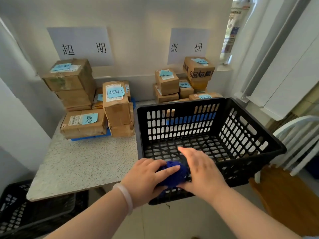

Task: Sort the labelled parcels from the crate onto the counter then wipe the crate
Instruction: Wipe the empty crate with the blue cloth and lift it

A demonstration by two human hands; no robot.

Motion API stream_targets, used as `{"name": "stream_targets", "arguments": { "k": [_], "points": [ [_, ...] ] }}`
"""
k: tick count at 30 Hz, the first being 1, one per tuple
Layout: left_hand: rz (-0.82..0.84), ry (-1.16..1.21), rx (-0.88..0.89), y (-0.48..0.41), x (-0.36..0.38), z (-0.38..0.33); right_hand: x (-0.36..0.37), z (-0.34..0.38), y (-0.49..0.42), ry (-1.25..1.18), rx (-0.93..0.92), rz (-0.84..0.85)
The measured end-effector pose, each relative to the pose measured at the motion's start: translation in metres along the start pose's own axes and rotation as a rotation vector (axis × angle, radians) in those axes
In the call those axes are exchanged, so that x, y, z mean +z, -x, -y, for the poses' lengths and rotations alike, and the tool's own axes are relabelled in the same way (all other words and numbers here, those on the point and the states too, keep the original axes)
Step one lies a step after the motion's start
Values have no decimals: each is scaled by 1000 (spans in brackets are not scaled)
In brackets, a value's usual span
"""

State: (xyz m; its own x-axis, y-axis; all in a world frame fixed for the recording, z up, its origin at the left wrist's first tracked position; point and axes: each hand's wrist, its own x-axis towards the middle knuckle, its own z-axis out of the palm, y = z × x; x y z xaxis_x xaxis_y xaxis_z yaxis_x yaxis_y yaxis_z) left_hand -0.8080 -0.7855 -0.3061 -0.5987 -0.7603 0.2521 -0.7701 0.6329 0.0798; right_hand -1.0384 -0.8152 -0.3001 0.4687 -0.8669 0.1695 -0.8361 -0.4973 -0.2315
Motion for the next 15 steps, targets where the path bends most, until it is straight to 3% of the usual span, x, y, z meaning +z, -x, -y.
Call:
{"name": "stream_targets", "arguments": {
  "k": [3, 6, 10, 13, 15],
  "points": [
    [-9, 96, -37, 0, -8, -3, -11, -22, -5, 167, 88, 54],
    [-146, 227, -121, 4, -14, -3, -9, -25, -5, 215, 62, 21],
    [-330, 176, -251, 6, -25, 18, -6, -23, -4, 209, 71, -1],
    [-236, 25, -366, 1, -32, 45, -4, -24, -1, 207, 65, -9],
    [-143, -8, -322, -2, -35, 49, -4, -22, 1, 192, 70, 14]
  ]
}}
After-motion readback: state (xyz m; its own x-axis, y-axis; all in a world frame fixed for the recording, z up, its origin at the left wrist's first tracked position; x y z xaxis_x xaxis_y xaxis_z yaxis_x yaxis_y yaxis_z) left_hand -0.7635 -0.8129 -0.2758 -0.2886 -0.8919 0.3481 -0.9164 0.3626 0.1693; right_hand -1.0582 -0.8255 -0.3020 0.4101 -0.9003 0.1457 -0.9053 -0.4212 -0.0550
